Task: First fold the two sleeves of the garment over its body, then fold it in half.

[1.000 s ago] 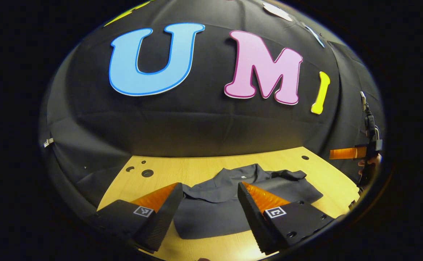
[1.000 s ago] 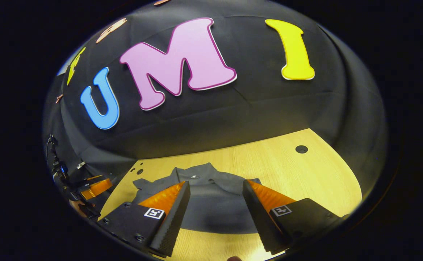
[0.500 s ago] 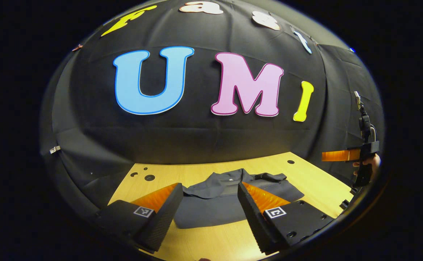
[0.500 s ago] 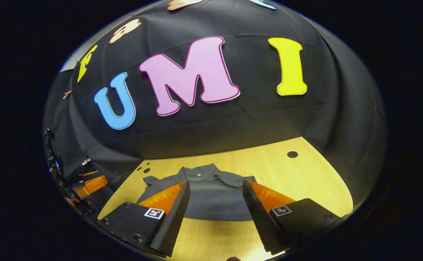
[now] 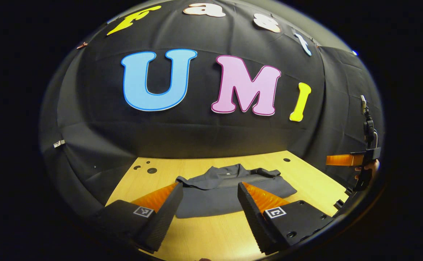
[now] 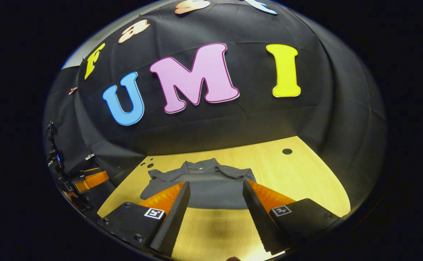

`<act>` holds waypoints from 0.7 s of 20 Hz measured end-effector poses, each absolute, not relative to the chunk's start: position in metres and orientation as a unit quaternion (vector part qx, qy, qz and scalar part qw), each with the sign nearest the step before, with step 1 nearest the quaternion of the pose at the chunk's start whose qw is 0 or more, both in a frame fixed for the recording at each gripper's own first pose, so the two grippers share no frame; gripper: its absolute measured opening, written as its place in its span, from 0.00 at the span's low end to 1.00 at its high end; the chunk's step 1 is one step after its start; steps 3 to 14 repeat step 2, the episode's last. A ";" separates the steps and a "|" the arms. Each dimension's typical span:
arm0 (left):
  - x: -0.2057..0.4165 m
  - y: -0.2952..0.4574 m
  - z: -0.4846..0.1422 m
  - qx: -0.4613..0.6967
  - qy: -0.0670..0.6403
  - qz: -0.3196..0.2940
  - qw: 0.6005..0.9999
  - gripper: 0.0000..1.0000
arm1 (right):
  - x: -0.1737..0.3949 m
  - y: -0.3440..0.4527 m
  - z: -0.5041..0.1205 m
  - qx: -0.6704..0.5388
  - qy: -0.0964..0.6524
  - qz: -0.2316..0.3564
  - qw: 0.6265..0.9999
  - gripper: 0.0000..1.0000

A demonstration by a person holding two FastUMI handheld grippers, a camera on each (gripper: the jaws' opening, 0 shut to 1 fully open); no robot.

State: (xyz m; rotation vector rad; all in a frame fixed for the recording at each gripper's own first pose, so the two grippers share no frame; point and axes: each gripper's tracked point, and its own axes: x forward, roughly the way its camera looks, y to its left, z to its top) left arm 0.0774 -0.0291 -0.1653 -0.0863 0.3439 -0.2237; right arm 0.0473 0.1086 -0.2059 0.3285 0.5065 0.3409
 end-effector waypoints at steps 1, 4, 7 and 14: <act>0.073 -0.029 -0.169 -0.043 0.174 -0.111 0.977 0.95 | 0.043 0.107 -0.208 0.163 0.250 0.165 0.940 0.90; 0.069 -0.029 -0.171 -0.043 0.178 -0.111 0.977 0.96 | 0.039 0.106 -0.211 0.164 0.254 0.163 0.939 0.91; 0.069 -0.029 -0.171 -0.043 0.178 -0.111 0.977 0.96 | 0.039 0.106 -0.211 0.164 0.254 0.163 0.939 0.91; 0.069 -0.029 -0.171 -0.043 0.178 -0.111 0.977 0.96 | 0.039 0.106 -0.211 0.164 0.254 0.163 0.939 0.91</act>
